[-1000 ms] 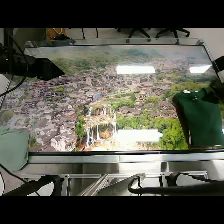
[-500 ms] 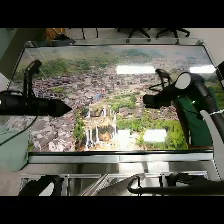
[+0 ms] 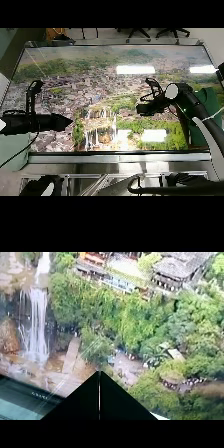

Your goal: Fold the shirts.

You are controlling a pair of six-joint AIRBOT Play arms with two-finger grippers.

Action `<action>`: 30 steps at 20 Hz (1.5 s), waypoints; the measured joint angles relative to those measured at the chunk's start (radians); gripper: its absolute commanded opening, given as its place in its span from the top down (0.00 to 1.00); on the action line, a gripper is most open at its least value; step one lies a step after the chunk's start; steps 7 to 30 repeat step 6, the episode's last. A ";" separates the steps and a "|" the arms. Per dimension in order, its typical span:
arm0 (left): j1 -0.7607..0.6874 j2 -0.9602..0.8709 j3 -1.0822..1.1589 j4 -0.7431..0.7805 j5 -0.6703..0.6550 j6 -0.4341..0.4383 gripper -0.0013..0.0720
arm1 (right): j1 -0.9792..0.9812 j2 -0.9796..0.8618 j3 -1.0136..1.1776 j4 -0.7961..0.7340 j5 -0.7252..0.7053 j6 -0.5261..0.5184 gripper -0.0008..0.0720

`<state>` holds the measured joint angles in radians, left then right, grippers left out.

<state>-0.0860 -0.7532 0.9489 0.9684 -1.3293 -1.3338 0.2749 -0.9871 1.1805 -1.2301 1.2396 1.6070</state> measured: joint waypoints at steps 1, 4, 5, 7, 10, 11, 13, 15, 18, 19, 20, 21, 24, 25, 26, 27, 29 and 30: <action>0.000 0.004 -0.002 0.000 0.003 0.000 0.96 | 0.001 0.000 -0.001 0.000 0.003 0.000 0.97; 0.000 0.010 -0.006 0.000 0.003 0.000 0.96 | 0.002 0.000 -0.003 0.001 0.003 0.000 0.97; 0.000 0.012 -0.007 0.000 0.003 0.000 0.96 | 0.002 0.000 -0.003 0.001 0.004 0.000 0.97; 0.000 0.013 -0.008 0.000 0.003 0.000 0.96 | 0.002 0.000 -0.003 0.001 0.004 0.000 0.97; 0.000 0.013 -0.008 0.000 0.003 0.000 0.96 | 0.002 0.000 -0.003 0.001 0.004 0.000 0.97; 0.000 0.013 -0.008 0.000 0.003 0.000 0.96 | 0.002 0.000 -0.003 0.001 0.004 0.000 0.97; 0.000 0.013 -0.008 0.000 0.003 0.000 0.96 | 0.002 0.000 -0.003 0.001 0.004 0.000 0.97; 0.000 0.013 -0.008 0.000 0.003 0.000 0.96 | 0.002 0.000 -0.003 0.001 0.004 0.000 0.97; 0.000 0.013 -0.008 0.000 0.003 0.000 0.96 | 0.002 0.000 -0.003 0.001 0.004 0.000 0.97; 0.000 0.013 -0.008 0.000 0.003 0.000 0.96 | 0.002 0.000 -0.003 0.001 0.004 0.000 0.97; 0.000 0.013 -0.008 0.000 0.003 0.000 0.96 | 0.002 0.000 -0.003 0.001 0.004 0.000 0.97; 0.000 0.013 -0.008 0.000 0.003 0.000 0.96 | 0.002 0.000 -0.003 0.001 0.004 0.000 0.97; 0.000 0.013 -0.008 0.000 0.003 0.000 0.96 | 0.002 0.000 -0.003 0.001 0.004 0.000 0.97; 0.000 0.013 -0.008 0.000 0.003 0.000 0.96 | 0.002 0.000 -0.003 0.001 0.004 0.000 0.97; 0.000 0.013 -0.008 0.000 0.003 0.000 0.96 | 0.002 0.000 -0.003 0.001 0.004 0.000 0.97; 0.000 0.013 -0.008 0.000 0.003 0.000 0.96 | 0.002 0.000 -0.003 0.001 0.004 0.000 0.97; 0.000 0.013 -0.008 0.000 0.003 0.000 0.96 | 0.002 0.000 -0.003 0.001 0.004 0.000 0.97; 0.000 0.013 -0.008 0.000 0.003 0.000 0.96 | 0.002 0.000 -0.003 0.001 0.004 0.000 0.97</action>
